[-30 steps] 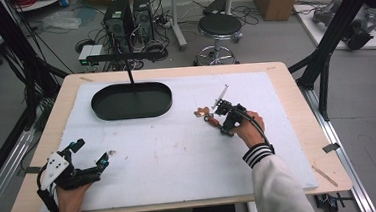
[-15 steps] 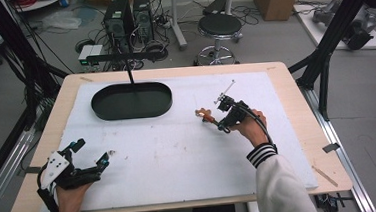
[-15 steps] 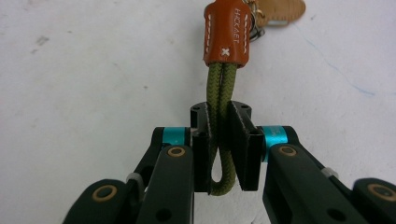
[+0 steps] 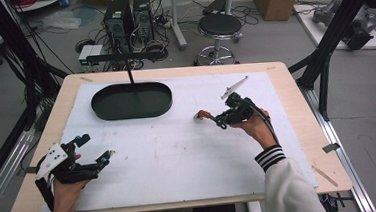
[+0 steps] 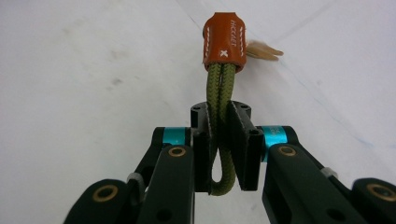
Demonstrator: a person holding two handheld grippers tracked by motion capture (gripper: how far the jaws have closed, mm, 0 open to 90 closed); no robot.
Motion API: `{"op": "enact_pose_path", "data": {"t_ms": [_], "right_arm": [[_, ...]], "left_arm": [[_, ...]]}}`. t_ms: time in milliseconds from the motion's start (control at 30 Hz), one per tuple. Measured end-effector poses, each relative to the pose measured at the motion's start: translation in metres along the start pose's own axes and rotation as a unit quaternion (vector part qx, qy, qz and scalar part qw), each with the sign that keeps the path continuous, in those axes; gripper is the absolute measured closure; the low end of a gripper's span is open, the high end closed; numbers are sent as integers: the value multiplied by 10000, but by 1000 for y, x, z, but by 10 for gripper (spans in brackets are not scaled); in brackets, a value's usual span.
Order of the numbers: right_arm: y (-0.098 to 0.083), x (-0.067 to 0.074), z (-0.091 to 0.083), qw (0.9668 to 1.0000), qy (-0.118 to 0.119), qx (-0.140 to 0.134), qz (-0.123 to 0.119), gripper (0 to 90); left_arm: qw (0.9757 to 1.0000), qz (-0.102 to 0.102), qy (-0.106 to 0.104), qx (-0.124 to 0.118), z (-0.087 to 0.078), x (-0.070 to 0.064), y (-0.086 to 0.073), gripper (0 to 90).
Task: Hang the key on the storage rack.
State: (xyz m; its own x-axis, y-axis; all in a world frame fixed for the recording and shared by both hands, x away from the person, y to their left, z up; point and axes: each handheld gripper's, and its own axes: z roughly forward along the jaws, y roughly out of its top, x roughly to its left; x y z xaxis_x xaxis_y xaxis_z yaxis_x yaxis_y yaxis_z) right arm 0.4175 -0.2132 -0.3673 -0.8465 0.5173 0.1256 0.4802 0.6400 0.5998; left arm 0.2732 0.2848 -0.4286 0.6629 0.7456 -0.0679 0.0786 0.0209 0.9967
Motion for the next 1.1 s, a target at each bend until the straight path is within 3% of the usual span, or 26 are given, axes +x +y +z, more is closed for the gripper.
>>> {"op": "enact_pose_path", "data": {"t_ms": [67,133,200,333,500,767,1100], "right_arm": [[0,1,-4,9997,141,-157,-106,802],[1,5,-7,9990,207,-260,-294,802],[1,7,-9,9986,292,-323,-316,802],[1,9,-13,9967,464,-510,-417,802],[3,14,-19,9914,766,-847,-634,801],[5,24,-23,9819,1067,-1093,-1118,800],[8,38,-23,9701,1302,-1150,-1695,800]], "left_arm": [[9998,8,-148,103,6,0,5,27],[9992,198,-306,191,14,-2,13,27],[9980,302,-471,288,20,-5,20,27],[9945,381,-865,439,34,-9,34,27],[9890,465,-1223,686,52,-11,50,28],[9730,758,-1902,1066,87,-20,75,28],[9550,911,-2414,1460,121,-33,89,28]]}}
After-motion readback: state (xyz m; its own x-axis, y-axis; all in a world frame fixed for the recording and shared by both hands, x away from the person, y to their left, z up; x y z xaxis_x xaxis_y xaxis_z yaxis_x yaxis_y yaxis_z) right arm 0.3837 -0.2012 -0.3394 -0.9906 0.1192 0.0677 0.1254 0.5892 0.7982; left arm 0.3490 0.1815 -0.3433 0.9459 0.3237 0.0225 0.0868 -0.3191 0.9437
